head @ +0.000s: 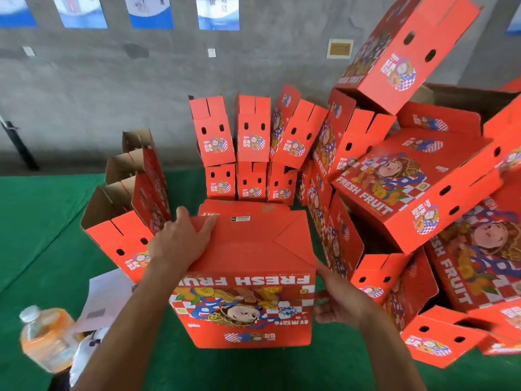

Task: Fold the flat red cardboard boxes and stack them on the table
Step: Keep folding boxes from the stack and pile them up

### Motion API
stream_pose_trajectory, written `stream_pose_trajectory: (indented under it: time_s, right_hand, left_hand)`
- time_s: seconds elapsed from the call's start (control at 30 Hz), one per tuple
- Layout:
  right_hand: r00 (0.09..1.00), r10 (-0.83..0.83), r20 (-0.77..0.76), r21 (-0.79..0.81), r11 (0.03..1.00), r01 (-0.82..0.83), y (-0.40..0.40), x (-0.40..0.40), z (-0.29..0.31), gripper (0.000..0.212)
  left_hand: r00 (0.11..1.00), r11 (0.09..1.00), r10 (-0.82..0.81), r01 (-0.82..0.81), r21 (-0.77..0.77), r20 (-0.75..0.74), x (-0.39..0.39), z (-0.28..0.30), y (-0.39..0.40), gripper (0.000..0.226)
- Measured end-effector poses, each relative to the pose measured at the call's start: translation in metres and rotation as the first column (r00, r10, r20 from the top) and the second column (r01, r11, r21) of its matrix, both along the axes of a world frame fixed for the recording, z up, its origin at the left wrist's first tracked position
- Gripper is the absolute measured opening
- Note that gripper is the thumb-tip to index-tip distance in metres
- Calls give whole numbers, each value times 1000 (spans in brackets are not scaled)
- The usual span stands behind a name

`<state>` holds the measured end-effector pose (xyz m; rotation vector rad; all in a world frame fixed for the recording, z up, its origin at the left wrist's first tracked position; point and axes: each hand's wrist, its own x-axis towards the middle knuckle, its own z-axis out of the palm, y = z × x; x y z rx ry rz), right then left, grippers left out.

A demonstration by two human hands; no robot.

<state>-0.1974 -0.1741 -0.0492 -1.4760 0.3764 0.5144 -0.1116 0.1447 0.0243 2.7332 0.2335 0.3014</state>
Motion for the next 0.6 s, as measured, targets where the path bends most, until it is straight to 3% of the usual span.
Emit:
stream_pose_trajectory:
  time_s: [0.2, 0.33, 0.43, 0.5, 0.6]
  right_hand:
    - [966, 30, 257, -128, 992, 3, 19, 49, 69, 75]
    - [885, 65, 462, -170, 985, 17, 43, 65, 88, 63]
    - [759, 246, 603, -372, 928, -5, 75, 74, 89, 46]
    - [642, 395, 657, -562, 824, 68, 106, 82, 88, 43]
    - [451, 534, 715, -674, 697, 244, 152, 92, 91, 48]
  left_hand:
    - [991, 952, 13, 29, -306, 135, 19, 31, 18, 65]
    - [969, 875, -27, 141, -463, 246, 30, 27, 37, 50]
    - [931, 703, -182, 348, -620, 316, 20, 25, 47, 49]
    - [949, 559, -215, 313, -768, 230, 9, 22, 51, 74]
    - [950, 496, -232, 302, -814, 211, 2, 7, 64, 101]
